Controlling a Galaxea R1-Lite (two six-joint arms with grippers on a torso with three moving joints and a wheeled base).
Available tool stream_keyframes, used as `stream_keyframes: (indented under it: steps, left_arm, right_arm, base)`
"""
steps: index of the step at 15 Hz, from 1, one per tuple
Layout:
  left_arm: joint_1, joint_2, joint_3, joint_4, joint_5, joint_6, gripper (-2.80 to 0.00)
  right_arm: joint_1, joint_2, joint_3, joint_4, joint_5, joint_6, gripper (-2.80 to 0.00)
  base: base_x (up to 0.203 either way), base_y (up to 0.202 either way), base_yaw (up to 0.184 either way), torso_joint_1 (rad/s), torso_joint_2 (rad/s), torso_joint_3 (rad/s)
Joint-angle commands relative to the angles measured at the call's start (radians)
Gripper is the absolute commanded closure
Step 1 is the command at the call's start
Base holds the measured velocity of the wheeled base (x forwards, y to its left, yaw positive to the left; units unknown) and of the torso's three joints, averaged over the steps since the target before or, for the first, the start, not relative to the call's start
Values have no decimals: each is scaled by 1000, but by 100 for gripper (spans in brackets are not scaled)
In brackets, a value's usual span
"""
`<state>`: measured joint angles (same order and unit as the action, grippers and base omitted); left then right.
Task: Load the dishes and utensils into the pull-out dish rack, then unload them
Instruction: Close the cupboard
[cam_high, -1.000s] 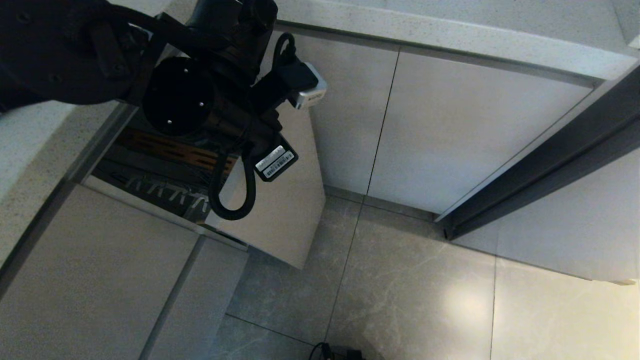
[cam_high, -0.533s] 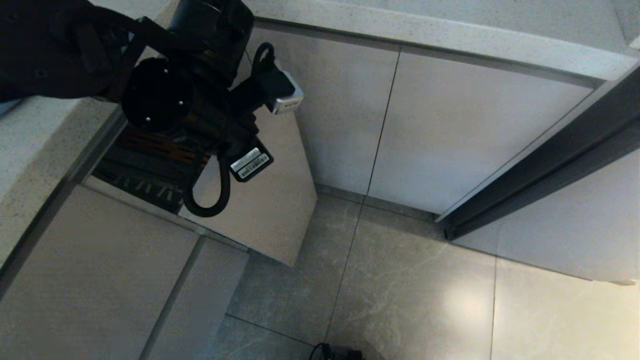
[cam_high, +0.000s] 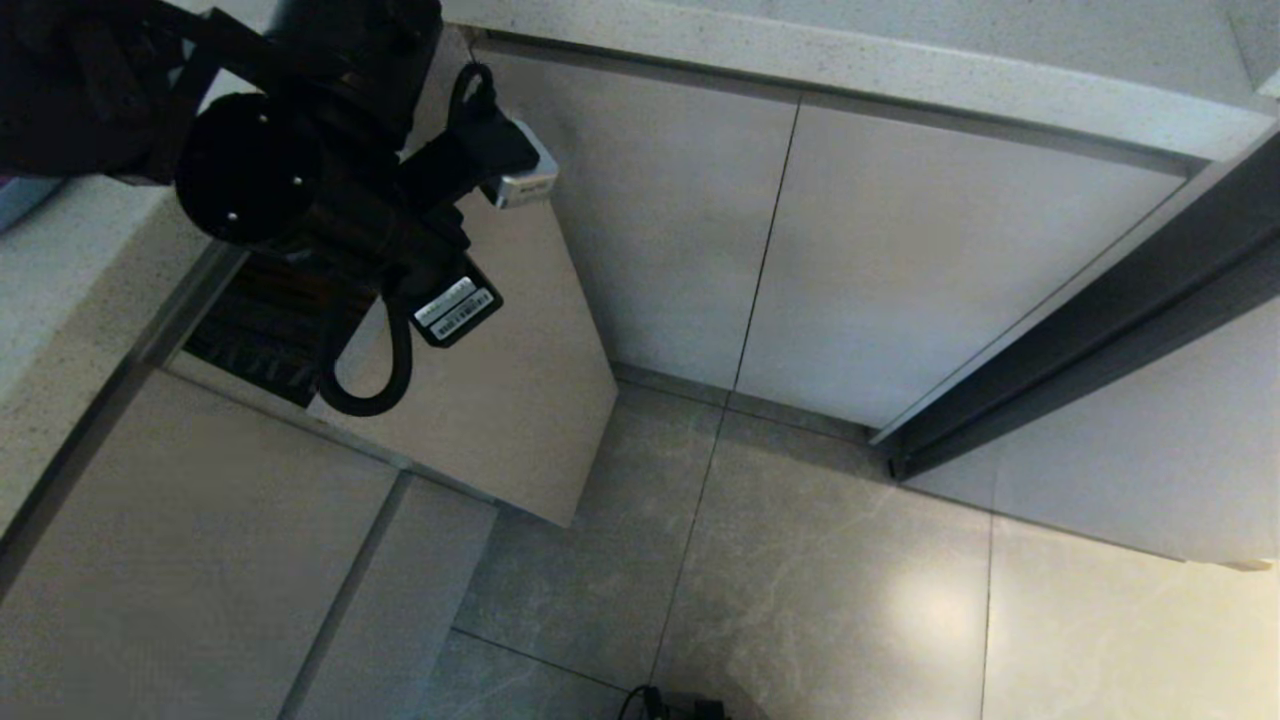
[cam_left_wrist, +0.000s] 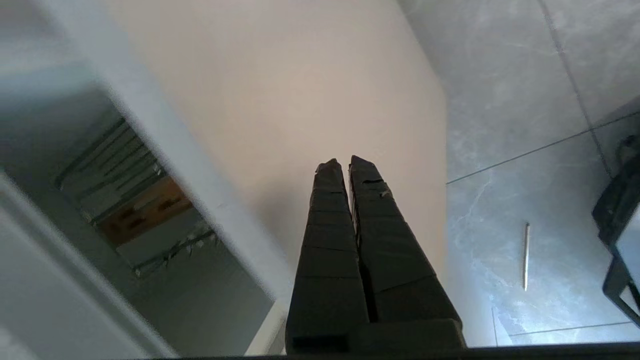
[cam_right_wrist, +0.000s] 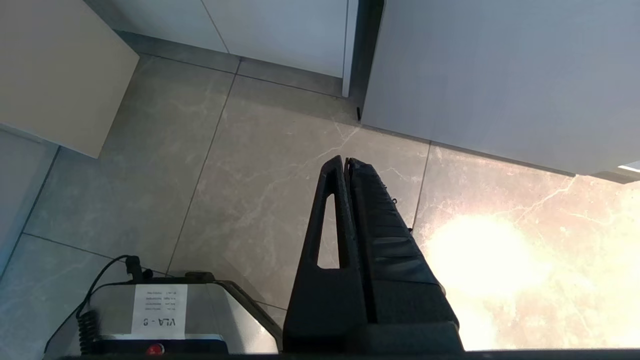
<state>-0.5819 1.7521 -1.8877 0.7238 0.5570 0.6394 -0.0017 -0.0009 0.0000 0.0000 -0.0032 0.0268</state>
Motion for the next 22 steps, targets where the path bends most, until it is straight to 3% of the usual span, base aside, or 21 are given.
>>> stream_keyframes:
  steps: [1, 14, 22]
  left_arm:
    - [31, -8, 1, 3, 3, 9, 0]
    - [162, -36, -2, 30, 3, 22, 0]
    - [183, -37, -4, 31, 3, 19, 0]
  right_arm:
    - [0, -1, 0, 0, 0, 1, 0]
    - [0, -1, 0, 0, 0, 1, 0]
    - [0, -1, 0, 0, 0, 0, 0]
  base:
    - [0, 0, 0, 0, 0, 0]
    - [0, 0, 0, 0, 0, 0]
    - [0, 0, 0, 0, 0, 0]
